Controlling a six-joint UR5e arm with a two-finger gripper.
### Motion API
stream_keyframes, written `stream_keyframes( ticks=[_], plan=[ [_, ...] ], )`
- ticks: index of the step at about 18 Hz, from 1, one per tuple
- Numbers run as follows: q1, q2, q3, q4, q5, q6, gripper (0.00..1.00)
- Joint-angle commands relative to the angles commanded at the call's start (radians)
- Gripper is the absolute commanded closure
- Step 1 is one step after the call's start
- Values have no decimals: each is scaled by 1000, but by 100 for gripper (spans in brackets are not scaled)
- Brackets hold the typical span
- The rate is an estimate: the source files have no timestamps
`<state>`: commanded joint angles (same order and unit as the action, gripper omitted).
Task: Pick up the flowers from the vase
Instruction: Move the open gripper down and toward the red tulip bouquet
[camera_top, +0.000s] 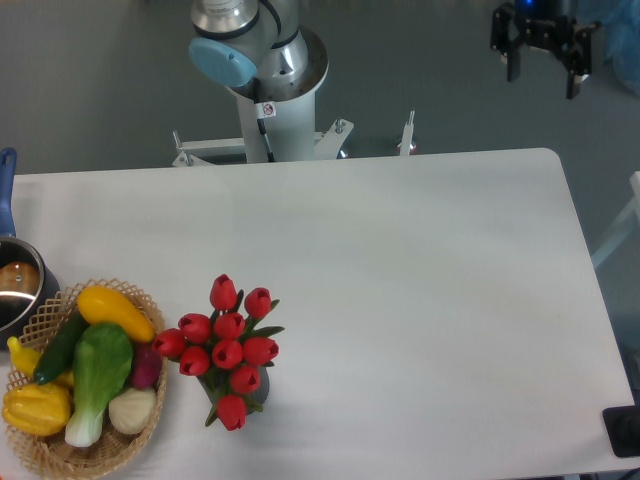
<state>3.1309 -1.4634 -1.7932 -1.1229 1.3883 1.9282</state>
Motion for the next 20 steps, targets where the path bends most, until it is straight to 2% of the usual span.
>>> stream_keyframes(
  ticks=[4,7,9,12,20],
  plan=[
    [-2,5,0,-2,-2,-5,0],
    [-15,12,-31,0,-12,-9,0],
    [-15,6,-44,-2,-81,-12,0],
    [-18,14,-72,-2,-133,-98,0],
    [-92,9,-94,-6,-262,-297,0]
  ],
)
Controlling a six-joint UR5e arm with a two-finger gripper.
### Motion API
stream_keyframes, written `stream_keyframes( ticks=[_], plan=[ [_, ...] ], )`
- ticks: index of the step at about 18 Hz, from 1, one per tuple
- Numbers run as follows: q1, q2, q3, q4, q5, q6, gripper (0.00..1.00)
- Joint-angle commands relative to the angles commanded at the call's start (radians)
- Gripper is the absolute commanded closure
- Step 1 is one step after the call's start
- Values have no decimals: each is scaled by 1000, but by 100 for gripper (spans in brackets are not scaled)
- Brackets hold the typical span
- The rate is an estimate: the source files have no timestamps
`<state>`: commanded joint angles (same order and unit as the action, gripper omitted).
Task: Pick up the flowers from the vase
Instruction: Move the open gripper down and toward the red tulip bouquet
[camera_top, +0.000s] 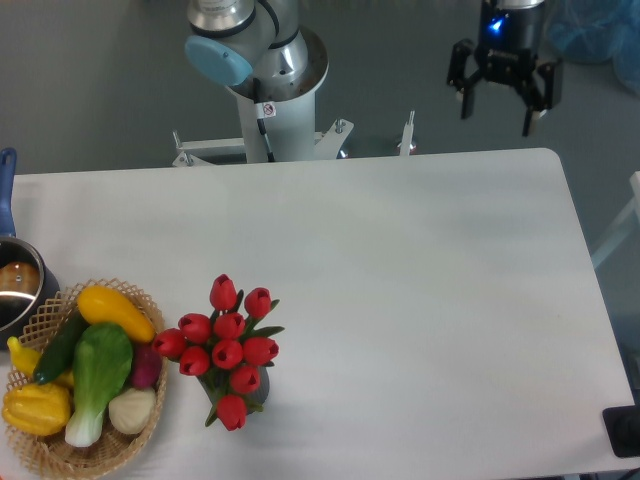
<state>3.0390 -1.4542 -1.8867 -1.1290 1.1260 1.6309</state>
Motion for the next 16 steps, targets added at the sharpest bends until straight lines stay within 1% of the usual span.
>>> stream_keyframes(
  ticks=[2,6,8,11,14,16],
  plan=[
    [-32,-3,-3,2,-2,-38,0],
    [-95,-11,-20,2,-3,-57,0],
    [-123,-27,-22,2,-50,-138,0],
    [-134,-55,-17,6,-184,-209,0],
    [-153,-95,-12,47,-267,-217,0],
    [-195,-147,9,98,-276,-220,0]
  ],
)
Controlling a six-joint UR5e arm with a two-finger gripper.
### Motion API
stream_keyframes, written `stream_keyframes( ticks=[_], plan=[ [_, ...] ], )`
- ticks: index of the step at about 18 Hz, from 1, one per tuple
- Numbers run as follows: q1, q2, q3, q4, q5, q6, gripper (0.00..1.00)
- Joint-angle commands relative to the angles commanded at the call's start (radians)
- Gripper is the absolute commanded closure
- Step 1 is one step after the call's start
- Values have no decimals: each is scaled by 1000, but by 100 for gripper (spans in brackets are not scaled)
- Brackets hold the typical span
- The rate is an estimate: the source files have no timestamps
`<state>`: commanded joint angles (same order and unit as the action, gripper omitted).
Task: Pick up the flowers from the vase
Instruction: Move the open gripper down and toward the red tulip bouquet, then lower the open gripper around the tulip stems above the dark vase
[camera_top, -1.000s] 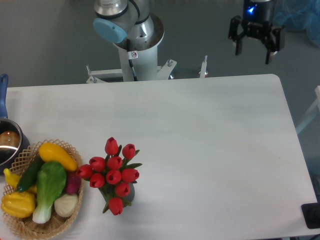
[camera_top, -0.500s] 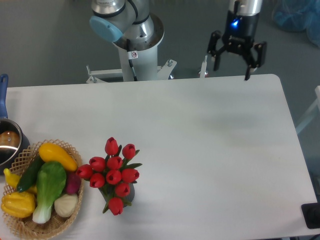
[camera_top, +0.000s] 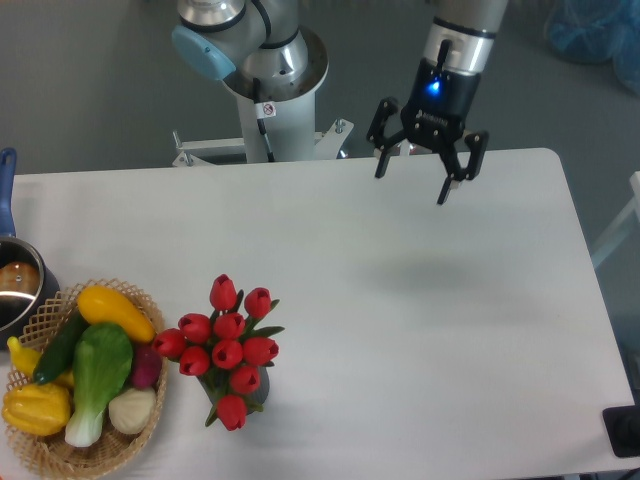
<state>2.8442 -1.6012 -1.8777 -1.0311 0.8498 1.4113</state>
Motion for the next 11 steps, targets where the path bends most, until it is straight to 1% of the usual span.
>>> stream_keyframes(
  ticks=[2,3,4,6,7,9,11],
  plan=[
    [-51,-40,14,35,-3,0,0],
    [-84,-57,25,45,-6,-3,0],
    [-98,-66,28,46,-9,-20,0],
    [-112,-95,34,57,-24,-64,0],
    [-121,-109,34,74,-40,-72,0],
    [-135,-126,34,94,-93,-89,0],
    [-138,-141,32,100,-155,-113,0]
  ],
)
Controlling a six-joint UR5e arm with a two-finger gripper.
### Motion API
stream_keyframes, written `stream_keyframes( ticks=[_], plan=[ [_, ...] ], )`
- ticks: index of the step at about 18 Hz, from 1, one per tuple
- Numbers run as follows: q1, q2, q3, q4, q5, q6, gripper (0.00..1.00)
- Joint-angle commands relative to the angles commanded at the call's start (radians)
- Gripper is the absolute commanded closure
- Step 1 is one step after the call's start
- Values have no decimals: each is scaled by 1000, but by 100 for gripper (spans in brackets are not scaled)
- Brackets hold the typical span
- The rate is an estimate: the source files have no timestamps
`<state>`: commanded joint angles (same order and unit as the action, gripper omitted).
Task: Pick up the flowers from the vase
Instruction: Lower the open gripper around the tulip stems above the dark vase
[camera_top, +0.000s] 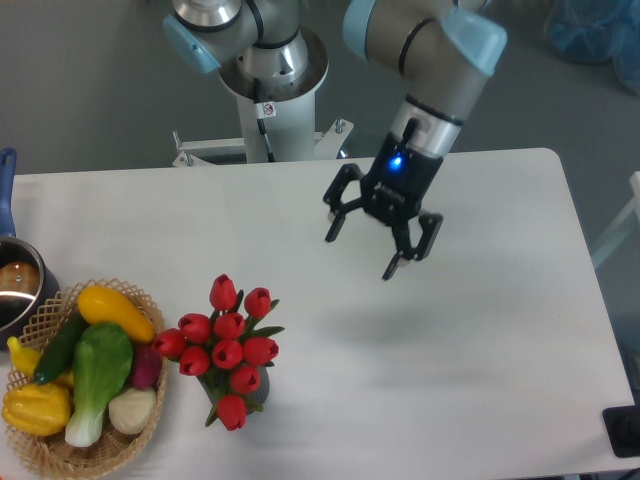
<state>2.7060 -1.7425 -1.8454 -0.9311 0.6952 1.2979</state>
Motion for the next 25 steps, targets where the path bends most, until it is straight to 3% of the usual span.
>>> stream_keyframes(
  ticks=[6,10,25],
  plan=[
    [-23,-67,2,35,-43,-2,0],
    [-55,-75,-5,49,-45,-64,0],
    [-159,-163,43,121,-108,-75,0]
  ],
)
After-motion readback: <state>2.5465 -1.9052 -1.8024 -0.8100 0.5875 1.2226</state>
